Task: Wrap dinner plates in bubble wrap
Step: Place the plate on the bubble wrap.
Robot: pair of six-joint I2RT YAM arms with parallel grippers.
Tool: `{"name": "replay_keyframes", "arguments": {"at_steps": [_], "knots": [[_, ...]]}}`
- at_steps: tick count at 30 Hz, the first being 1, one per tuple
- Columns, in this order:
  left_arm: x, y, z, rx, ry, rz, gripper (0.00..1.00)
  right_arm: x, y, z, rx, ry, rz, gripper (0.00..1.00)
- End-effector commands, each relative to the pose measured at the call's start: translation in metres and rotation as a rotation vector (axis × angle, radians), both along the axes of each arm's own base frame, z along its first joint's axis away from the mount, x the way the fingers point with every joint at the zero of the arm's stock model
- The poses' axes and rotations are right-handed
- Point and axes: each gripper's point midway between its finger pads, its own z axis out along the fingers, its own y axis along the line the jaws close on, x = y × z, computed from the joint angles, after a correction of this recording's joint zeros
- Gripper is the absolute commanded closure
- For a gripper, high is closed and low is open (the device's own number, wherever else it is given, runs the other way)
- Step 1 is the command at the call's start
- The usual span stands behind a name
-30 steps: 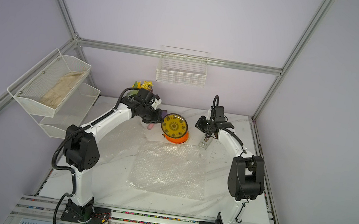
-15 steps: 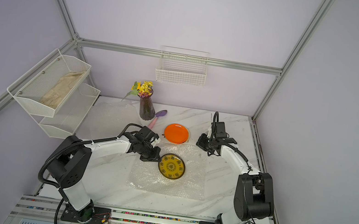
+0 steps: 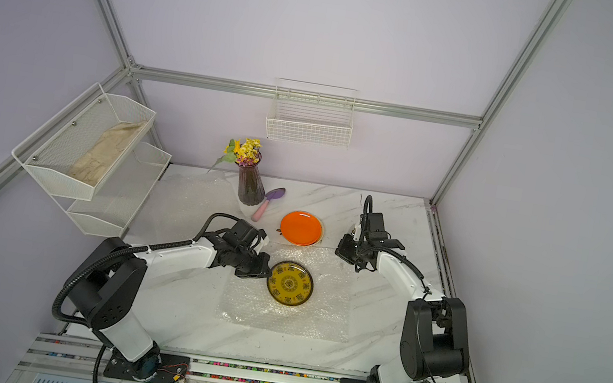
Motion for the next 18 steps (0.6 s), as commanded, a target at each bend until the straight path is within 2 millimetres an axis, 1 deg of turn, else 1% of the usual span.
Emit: {"name": "replay_keyframes", "arguments": {"at_steps": [1, 6, 10, 11, 12, 14, 16, 18], "knots": [[0.0, 0.002, 0.011, -0.004, -0.04, -0.006, 1.0, -0.005, -0.002, 0.008, -0.005, -0.008, 0.008, 0.97], [-0.002, 0.013, -0.008, 0.073, -0.004, 0.012, 1.0, -0.008, -0.002, 0.006, -0.008, -0.001, 0.015, 0.97], [-0.003, 0.013, -0.023, 0.105, 0.038, -0.001, 1.0, -0.009, -0.004, 0.008, -0.02, -0.004, 0.02, 0.97], [-0.004, 0.013, -0.025, 0.106, 0.046, -0.006, 0.98, -0.01, -0.005, 0.01, -0.022, -0.008, 0.02, 0.97], [-0.004, 0.014, -0.024, 0.112, 0.047, -0.002, 0.92, -0.01, -0.006, 0.011, -0.025, -0.011, 0.019, 0.97], [-0.003, 0.018, -0.02, 0.127, 0.03, 0.011, 0.76, -0.011, -0.006, 0.013, -0.026, -0.016, 0.021, 0.97], [-0.003, 0.023, -0.011, 0.145, 0.006, 0.017, 0.64, -0.012, -0.006, 0.014, -0.028, -0.016, 0.024, 0.96], [-0.002, 0.028, -0.003, 0.166, -0.01, 0.019, 0.58, -0.012, -0.004, 0.016, -0.025, -0.022, 0.038, 0.95]]}}
